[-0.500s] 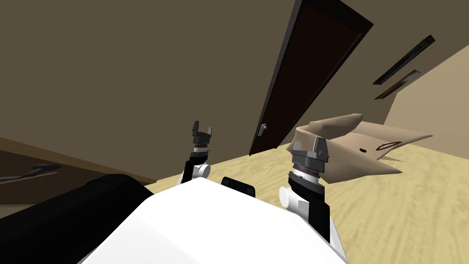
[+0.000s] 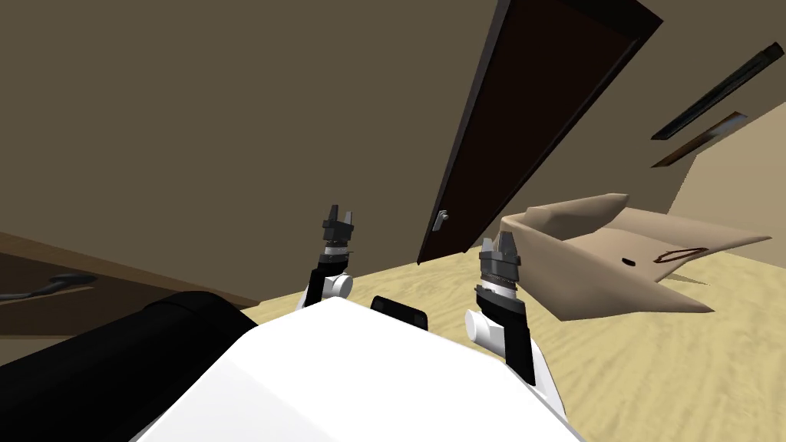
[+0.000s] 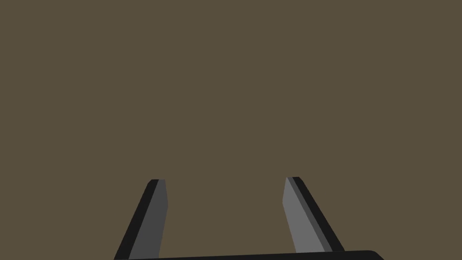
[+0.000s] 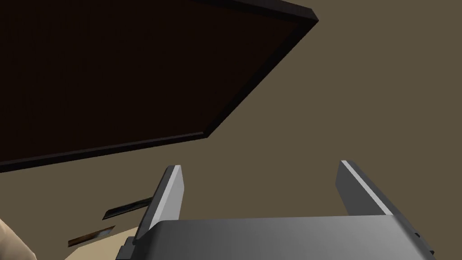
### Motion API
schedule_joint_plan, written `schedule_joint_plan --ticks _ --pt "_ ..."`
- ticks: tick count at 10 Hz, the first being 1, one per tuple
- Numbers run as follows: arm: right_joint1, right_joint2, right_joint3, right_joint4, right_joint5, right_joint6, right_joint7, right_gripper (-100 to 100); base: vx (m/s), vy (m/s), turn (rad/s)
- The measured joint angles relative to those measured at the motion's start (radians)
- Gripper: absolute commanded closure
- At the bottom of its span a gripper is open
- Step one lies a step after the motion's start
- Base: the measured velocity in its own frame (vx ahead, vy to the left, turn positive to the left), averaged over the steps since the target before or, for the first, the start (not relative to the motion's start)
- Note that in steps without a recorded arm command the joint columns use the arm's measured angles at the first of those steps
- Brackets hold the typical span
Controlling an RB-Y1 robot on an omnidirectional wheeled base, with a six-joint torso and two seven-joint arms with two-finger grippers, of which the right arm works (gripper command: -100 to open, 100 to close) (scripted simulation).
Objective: Pull the door open
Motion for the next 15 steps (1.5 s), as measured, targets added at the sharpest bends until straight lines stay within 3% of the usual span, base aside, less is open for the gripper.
schedule_joint_plan --ticks 8,12,15 --pt "-0.061 -0.056 0.011 0.173 0.118 -0.015 0.141 -100 0.08 -0.068 0.064" --pt "-0.099 -0.103 0.009 0.279 0.19 -0.023 0.229 -100 0.086 -0.096 0.063" --pt "-0.123 -0.117 0.012 0.357 0.232 -0.036 0.282 -100 0.065 -0.068 0.069"
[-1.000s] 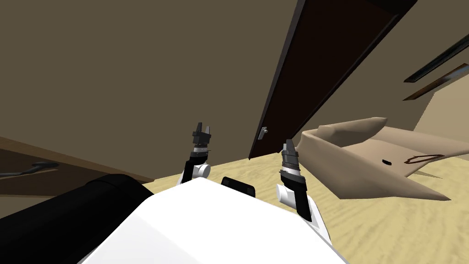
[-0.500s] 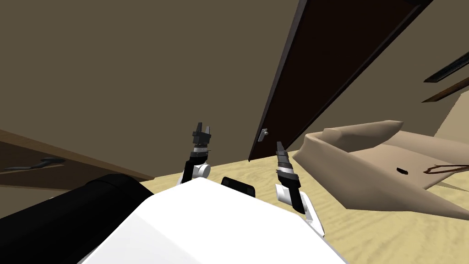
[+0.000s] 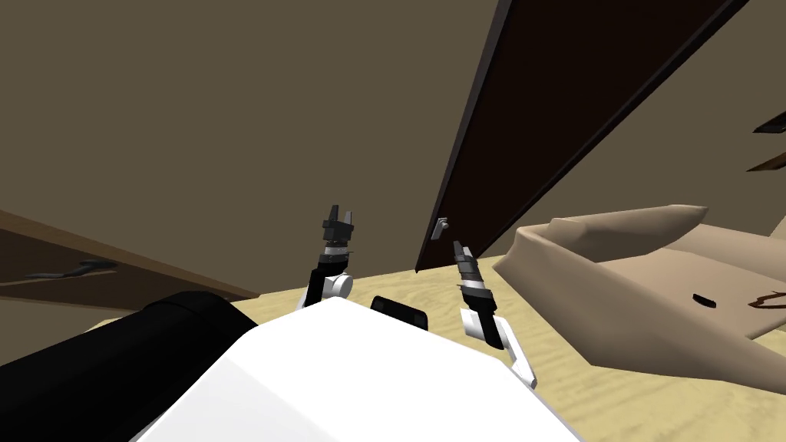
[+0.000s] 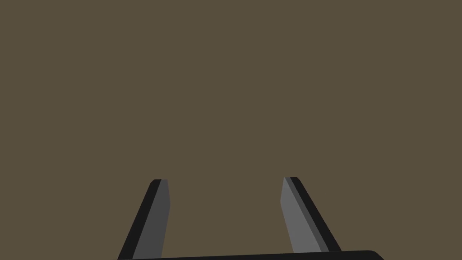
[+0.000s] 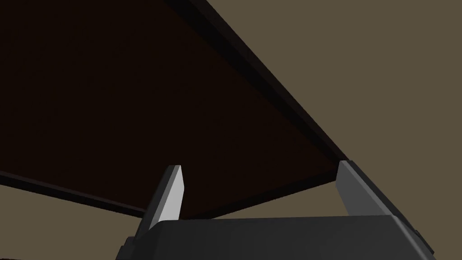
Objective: Pull the door open
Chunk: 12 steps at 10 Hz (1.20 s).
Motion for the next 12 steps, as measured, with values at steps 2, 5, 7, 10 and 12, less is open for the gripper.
schedule_joint_plan --ticks 2,5,7,10,12 --pt "-0.026 -0.02 0.001 0.063 0.039 -0.005 0.048 -100 0.086 -0.105 0.087" --pt "-0.058 -0.046 0.002 0.154 0.096 -0.013 0.12 -100 0.085 -0.099 0.075" --pt "-0.082 -0.067 0.001 0.212 0.131 -0.015 0.161 -100 0.086 -0.097 0.073" --pt "-0.109 -0.093 0.004 0.284 0.182 -0.016 0.221 -100 0.073 -0.084 0.063" --pt "-0.128 -0.108 0.003 0.334 0.21 -0.023 0.256 -100 0.091 -0.098 0.058"
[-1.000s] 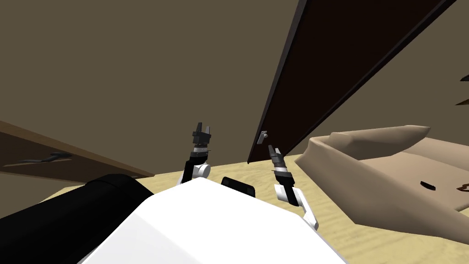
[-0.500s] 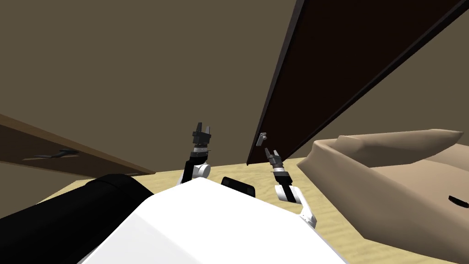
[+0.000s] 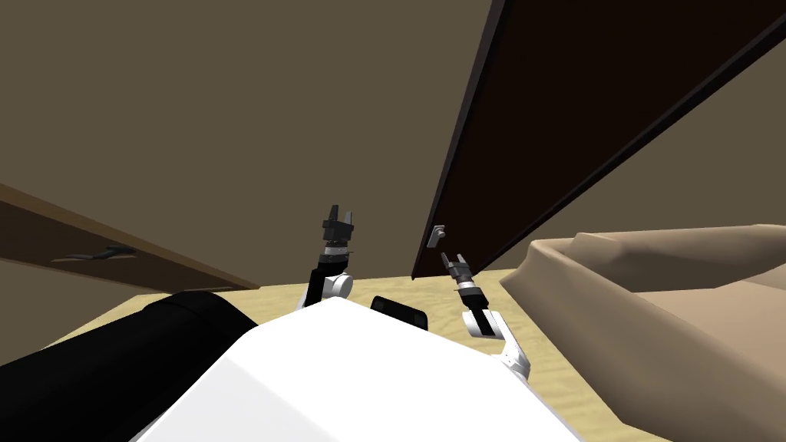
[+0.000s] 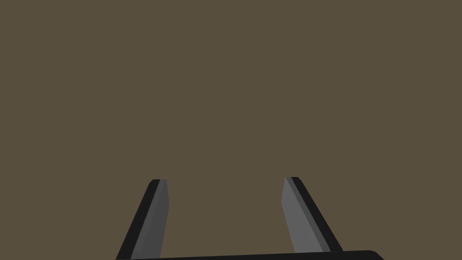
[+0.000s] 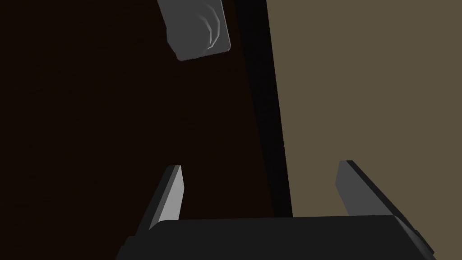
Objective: Pull the door open
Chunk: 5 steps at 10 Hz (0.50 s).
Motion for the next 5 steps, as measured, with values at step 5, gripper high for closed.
schedule_joint_plan --ticks 5 --pt "-0.037 -0.031 0.001 0.103 0.064 -0.01 0.081 -100 0.085 -0.073 0.04"
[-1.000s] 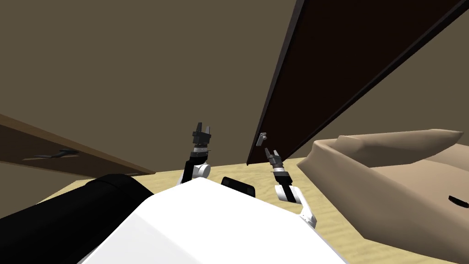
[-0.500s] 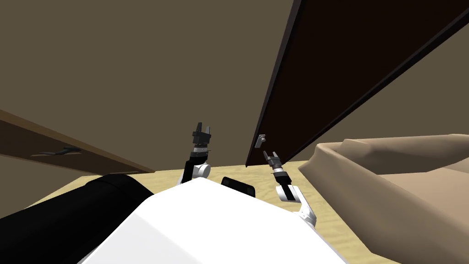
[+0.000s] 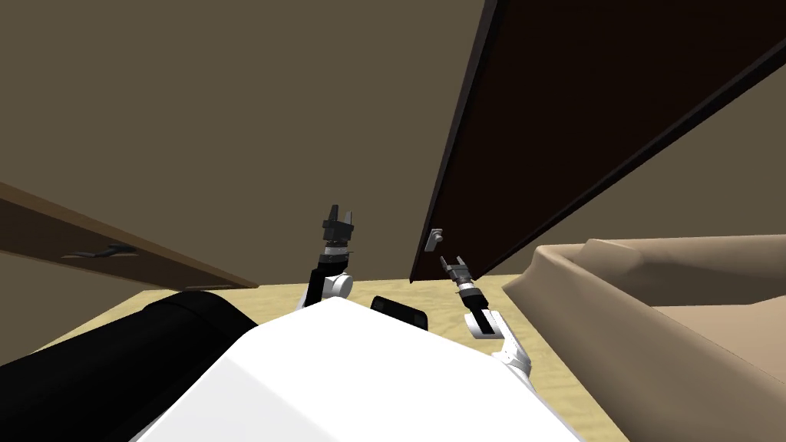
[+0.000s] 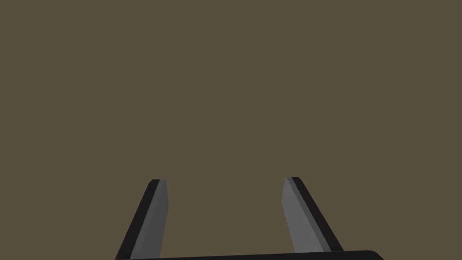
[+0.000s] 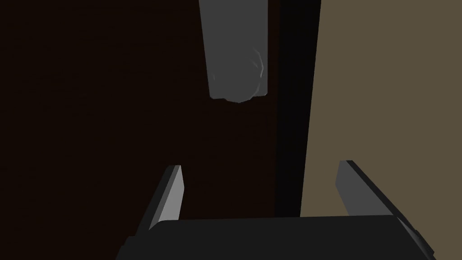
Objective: Pull the door open
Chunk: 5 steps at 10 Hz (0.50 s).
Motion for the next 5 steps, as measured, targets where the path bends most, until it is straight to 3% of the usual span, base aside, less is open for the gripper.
schedule_joint_plan --ticks 2,5 --pt "-0.01 -0.008 -0.015 0.024 -0.006 -0.008 0.002 -100 0.123 0.062 0.137" --pt "-0.019 -0.033 -0.062 0.071 -0.027 -0.037 -0.003 -100 0.199 0.124 0.147"
